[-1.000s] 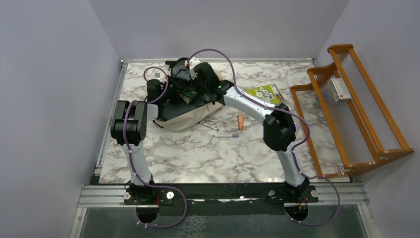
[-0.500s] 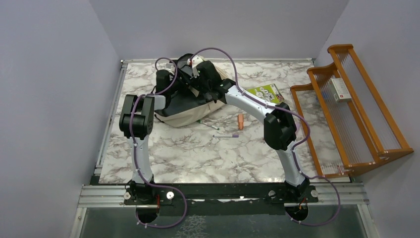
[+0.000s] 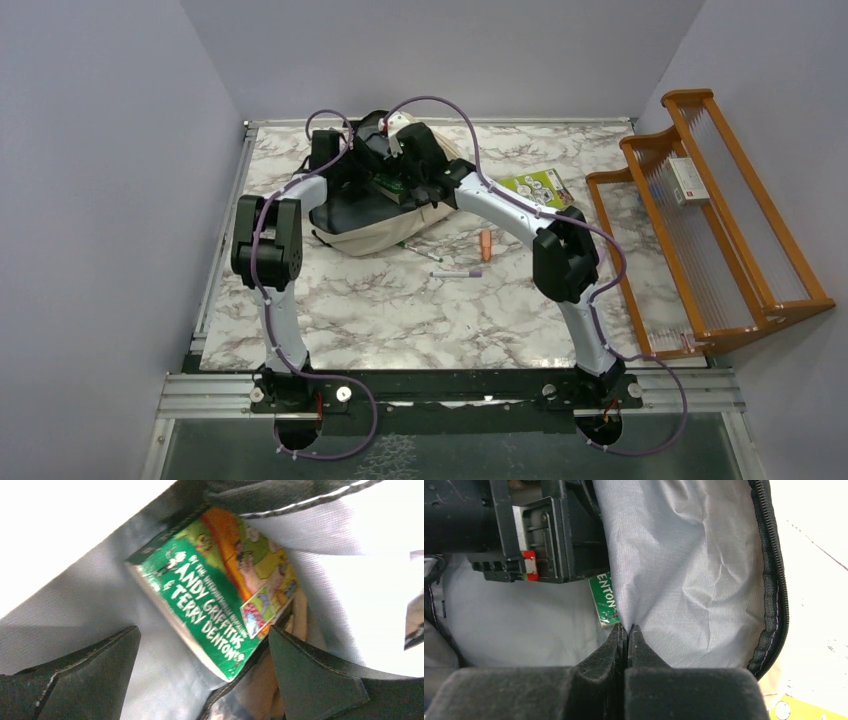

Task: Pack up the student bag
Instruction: Place the book in the student bag, then move the book to the center of the board.

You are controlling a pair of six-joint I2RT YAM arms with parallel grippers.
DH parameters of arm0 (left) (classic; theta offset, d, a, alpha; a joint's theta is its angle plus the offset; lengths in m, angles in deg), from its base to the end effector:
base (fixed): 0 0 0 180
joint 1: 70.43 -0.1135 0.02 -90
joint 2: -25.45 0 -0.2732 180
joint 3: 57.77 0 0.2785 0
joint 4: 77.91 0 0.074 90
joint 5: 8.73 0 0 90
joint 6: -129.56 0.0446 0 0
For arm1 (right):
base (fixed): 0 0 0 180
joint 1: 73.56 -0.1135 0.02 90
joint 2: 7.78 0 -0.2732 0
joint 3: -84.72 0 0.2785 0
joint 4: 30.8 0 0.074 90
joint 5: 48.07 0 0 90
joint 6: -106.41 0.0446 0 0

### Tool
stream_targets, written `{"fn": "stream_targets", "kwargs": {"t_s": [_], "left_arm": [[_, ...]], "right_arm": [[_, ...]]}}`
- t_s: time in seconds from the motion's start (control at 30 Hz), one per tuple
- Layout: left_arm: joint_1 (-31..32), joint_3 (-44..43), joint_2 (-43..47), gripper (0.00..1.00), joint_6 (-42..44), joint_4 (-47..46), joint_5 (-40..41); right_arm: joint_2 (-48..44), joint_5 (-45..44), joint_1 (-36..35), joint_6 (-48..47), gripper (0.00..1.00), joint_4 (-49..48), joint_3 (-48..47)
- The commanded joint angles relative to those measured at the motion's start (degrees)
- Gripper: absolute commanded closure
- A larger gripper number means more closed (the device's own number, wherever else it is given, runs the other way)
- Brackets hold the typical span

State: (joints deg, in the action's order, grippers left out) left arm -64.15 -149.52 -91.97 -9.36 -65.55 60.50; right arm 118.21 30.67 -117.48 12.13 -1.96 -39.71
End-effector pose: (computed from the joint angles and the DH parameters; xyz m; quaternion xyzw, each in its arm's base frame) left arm 0.4833 -0.0691 0.1641 -0.2479 0.8524 -0.3433 0.3068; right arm 0.4098 0.3825 0.2674 -0.3081 0.8082 0.0876 0.4941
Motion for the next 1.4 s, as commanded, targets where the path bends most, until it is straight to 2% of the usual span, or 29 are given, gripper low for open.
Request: {"fn": "stream_targets", "kwargs": {"t_s": [0.0, 0.23, 0.37, 0.43, 0.5, 0.57, 0.73, 0.97, 1.13, 1.23, 1.37], "left_arm": [[-0.38, -1.19, 4.15, 0.01, 5.93, 10.93, 6.22], [-1.38, 7.32, 13.55, 0.01, 6.87, 10.67, 8.11], [-2.48, 14.34, 22.65, 0.01, 7.69, 5.82, 6.98], [-3.03, 17.26, 26.36, 0.01, 8.32, 4.29, 6.76], [-3.58, 19.72, 29.60, 0.01, 8.98, 3.23, 6.64], [-4.11, 21.86, 32.33, 0.01, 9.57, 2.12, 6.35], [-5.39, 24.80, 35.55, 0.01, 11.49, 0.30, 4.17], [-4.50, 25.30, 36.94, 0.01, 15.61, -2.86, 0.76], [-2.05, 24.35, 37.77, 0.01, 17.87, -3.51, -0.22], [0.53, 23.91, 37.69, 0.01, 19.31, -4.01, -0.21], [4.78, 23.54, 36.79, 0.01, 20.91, -4.30, -0.47]], "right_arm": [[-0.53, -0.16, -0.64, 0.50, 1.00, -3.15, 0.85], [-0.25, 1.11, -0.61, 0.45, 1.00, -3.00, 1.32], [0.82, 7.23, -0.46, -1.45, 0.98, -0.97, 0.63], [0.96, 10.56, -0.40, -2.16, 0.91, 0.46, 0.37], [-0.05, 15.78, -0.38, -3.24, 0.73, 1.35, 1.20], [-1.97, 19.40, -0.38, -3.78, 0.61, 1.40, 3.03], [-7.62, 22.25, -0.14, -3.15, 0.51, 2.01, 8.66], [-18.57, 16.02, 3.14, 2.06, 0.45, -2.23, 22.42], [-23.51, 8.07, 10.59, 10.43, 0.45, -3.27, 29.34], [-24.97, 2.48, 15.72, 14.81, 0.45, -2.96, 31.87], [-22.54, 0.28, 22.12, 16.93, 0.43, -0.25, 30.00]]}}
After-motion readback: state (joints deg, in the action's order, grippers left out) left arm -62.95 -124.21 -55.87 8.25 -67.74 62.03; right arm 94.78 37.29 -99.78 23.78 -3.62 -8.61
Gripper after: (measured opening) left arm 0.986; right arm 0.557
